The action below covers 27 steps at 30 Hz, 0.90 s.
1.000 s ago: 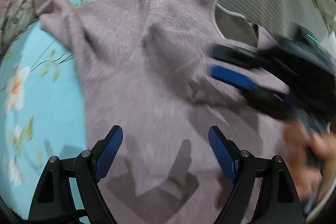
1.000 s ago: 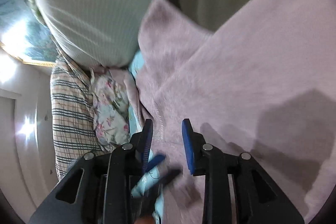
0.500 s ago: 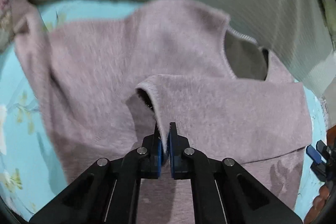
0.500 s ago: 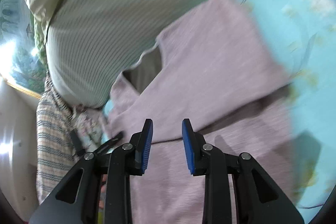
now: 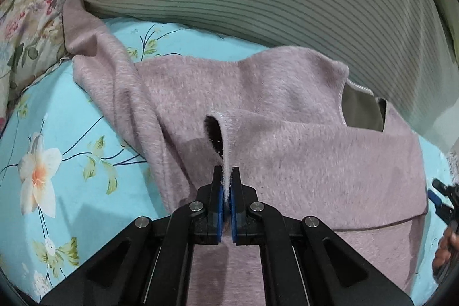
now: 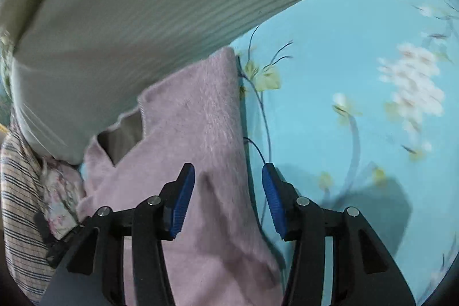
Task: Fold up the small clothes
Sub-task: 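Grasp the other sleeve cuff with the left gripper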
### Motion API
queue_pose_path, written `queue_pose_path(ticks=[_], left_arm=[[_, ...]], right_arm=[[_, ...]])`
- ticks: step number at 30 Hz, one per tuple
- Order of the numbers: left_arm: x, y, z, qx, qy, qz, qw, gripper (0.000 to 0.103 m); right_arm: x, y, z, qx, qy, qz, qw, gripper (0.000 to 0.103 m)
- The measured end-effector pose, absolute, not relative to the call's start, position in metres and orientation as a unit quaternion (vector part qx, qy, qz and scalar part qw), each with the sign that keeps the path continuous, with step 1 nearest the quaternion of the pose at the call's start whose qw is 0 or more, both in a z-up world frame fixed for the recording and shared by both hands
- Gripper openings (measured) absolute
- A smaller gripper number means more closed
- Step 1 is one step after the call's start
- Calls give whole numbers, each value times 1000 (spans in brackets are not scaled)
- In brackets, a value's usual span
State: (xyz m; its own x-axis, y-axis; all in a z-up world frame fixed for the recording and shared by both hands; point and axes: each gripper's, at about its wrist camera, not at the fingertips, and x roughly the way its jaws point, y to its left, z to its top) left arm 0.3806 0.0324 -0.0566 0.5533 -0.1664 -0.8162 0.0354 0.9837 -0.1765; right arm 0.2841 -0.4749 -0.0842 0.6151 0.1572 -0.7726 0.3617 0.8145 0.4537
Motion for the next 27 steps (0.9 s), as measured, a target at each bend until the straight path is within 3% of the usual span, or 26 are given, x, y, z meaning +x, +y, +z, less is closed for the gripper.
queue_pose_path(ticks=[1, 3, 7, 11, 15, 18, 20, 23, 27], left_arm=[[382, 30, -57, -71, 471, -57, 877, 2], [382, 28, -62, -71, 475, -54, 875, 2], [381, 22, -60, -69, 478, -68, 873, 2], [381, 1, -60, -63, 478, -101, 870, 2], [385, -18, -78, -37, 492, -103, 864, 3], [387, -17, -87, -39, 500, -101, 859, 3], [387, -16, -89, -43, 501, -103, 858, 3], [387, -13, -91, -49, 504, -99, 857, 5], [378, 9, -87, -59, 504, -78, 858, 9]], right_arm=[[290, -474, -88, 295, 440, -54, 846, 50], [298, -472, -89, 287, 457, -39, 841, 7], [285, -490, -66, 274, 437, -61, 855, 7], [288, -496, -79, 260, 470, -77, 840, 7], [277, -475, -48, 197, 450, -141, 859, 15], [265, -441, -29, 195, 426, -77, 880, 19], [270, -414, -44, 179, 463, -26, 868, 28], [267, -415, -74, 175, 504, -69, 843, 28], [250, -427, -66, 232, 485, -76, 839, 28]])
